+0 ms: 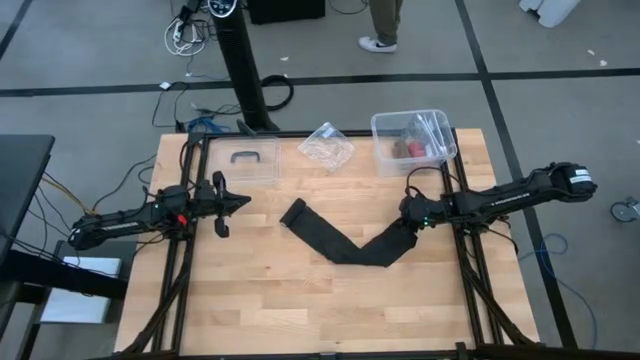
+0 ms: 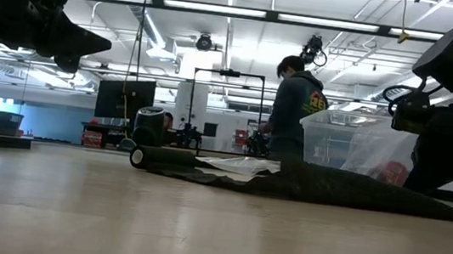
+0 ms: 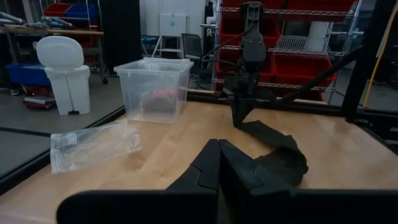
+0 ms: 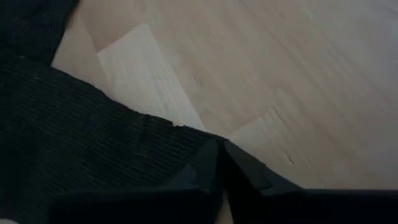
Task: Roll bandage
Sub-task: Roll the black bandage
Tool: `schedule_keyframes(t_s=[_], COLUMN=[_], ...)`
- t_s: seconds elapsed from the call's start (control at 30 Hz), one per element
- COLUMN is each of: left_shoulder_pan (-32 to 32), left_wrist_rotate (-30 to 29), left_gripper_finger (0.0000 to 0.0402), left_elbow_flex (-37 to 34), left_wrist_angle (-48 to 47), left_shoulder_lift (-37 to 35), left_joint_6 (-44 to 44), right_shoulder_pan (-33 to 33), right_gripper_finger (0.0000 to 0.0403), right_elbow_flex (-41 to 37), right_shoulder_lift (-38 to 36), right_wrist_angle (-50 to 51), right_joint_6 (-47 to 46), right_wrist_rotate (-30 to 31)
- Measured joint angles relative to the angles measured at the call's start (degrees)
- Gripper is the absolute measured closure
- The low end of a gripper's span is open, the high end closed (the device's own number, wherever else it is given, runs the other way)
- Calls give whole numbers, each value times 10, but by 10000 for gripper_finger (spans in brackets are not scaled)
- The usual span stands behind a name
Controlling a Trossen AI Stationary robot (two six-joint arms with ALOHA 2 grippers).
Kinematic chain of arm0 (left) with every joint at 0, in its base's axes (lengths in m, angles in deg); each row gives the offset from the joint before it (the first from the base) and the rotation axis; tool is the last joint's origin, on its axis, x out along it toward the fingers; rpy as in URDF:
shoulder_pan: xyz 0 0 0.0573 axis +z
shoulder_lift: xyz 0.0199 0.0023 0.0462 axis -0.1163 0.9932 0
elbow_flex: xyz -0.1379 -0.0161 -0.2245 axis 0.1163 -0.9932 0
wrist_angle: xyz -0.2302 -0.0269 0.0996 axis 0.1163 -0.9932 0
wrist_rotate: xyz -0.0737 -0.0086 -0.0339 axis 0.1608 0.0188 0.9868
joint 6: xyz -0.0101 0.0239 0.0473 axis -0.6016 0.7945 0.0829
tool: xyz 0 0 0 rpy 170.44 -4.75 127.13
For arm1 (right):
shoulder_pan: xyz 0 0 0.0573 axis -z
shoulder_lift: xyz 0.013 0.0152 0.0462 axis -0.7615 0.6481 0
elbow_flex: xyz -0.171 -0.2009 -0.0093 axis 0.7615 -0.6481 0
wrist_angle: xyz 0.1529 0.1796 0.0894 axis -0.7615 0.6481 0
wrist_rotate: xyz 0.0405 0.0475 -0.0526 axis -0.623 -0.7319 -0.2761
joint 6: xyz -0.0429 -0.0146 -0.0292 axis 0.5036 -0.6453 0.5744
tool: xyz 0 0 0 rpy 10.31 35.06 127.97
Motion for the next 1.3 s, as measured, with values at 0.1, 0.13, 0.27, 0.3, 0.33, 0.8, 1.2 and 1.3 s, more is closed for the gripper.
schedule_keyframes(t_s=[0.1,0.13,0.27,0.3,0.33,0.8,1.2,1.3], left_shoulder_pan=[0,0,0,0,0,0,0,0], left_wrist_rotate=[0,0,0,0,0,0,0,0], left_gripper_finger=[391,391,391,391,391,391,391,391], left_elbow_flex=[0,0,0,0,0,0,0,0], left_wrist_angle=[0,0,0,0,0,0,0,1], left_shoulder_lift=[0,0,0,0,0,0,0,0], left_joint_6=[0,0,0,1,1,8,5,-1], right_shoulder_pan=[0,0,-12,-17,-22,-202,-362,-384], right_gripper_finger=[395,394,399,399,399,401,398,397], right_elbow_flex=[8,15,63,78,94,314,389,395], right_shoulder_lift=[1,1,3,3,3,135,310,342], right_wrist_angle=[2,4,38,47,57,126,126,116], right_joint_6=[0,0,8,10,10,-75,-253,-274], right_wrist_rotate=[-9,-10,-8,-8,-8,-5,-12,-24])
